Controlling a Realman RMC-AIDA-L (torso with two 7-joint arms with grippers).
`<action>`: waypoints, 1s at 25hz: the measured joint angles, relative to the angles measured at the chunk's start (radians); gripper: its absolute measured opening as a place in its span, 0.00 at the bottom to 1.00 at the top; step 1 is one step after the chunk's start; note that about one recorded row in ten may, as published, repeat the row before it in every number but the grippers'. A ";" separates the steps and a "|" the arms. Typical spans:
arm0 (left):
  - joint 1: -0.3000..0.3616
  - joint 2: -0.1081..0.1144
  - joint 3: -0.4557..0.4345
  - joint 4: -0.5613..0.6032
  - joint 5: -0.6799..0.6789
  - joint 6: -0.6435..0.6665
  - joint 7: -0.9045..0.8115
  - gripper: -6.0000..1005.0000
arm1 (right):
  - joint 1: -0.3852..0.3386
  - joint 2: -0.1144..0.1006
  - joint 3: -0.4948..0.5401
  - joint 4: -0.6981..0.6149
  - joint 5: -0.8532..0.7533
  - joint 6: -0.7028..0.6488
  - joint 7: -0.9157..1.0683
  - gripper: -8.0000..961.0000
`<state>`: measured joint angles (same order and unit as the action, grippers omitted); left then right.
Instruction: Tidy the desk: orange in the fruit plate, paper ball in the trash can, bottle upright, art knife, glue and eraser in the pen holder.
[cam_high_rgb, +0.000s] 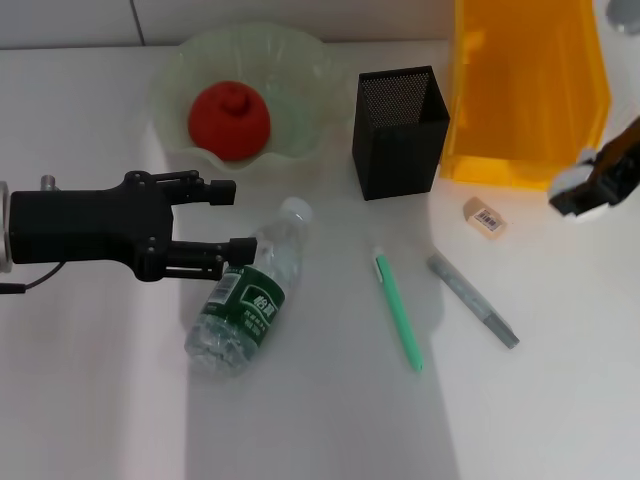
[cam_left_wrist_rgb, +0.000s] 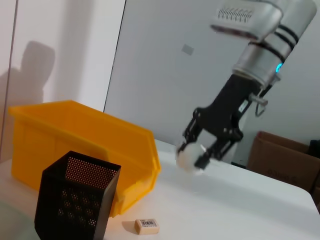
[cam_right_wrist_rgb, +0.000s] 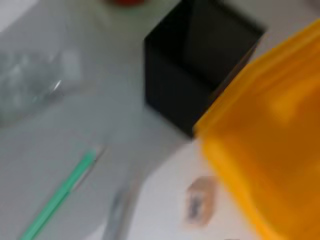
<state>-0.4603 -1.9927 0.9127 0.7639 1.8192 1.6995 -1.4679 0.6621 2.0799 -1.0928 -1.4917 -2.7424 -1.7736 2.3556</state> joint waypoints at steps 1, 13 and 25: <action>0.000 0.000 0.000 0.000 0.000 0.000 0.000 0.84 | -0.002 -0.001 0.038 -0.112 0.000 -0.007 0.030 0.52; -0.009 -0.001 0.000 0.000 0.000 -0.008 -0.006 0.84 | 0.009 0.000 0.103 0.022 0.055 0.351 0.048 0.52; -0.012 0.000 0.000 0.005 0.000 -0.009 -0.013 0.84 | -0.041 -0.001 0.114 0.001 0.188 0.367 0.009 0.87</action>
<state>-0.4722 -1.9927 0.9127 0.7684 1.8192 1.6905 -1.4811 0.6207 2.0786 -0.9783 -1.4911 -2.5547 -1.4061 2.3647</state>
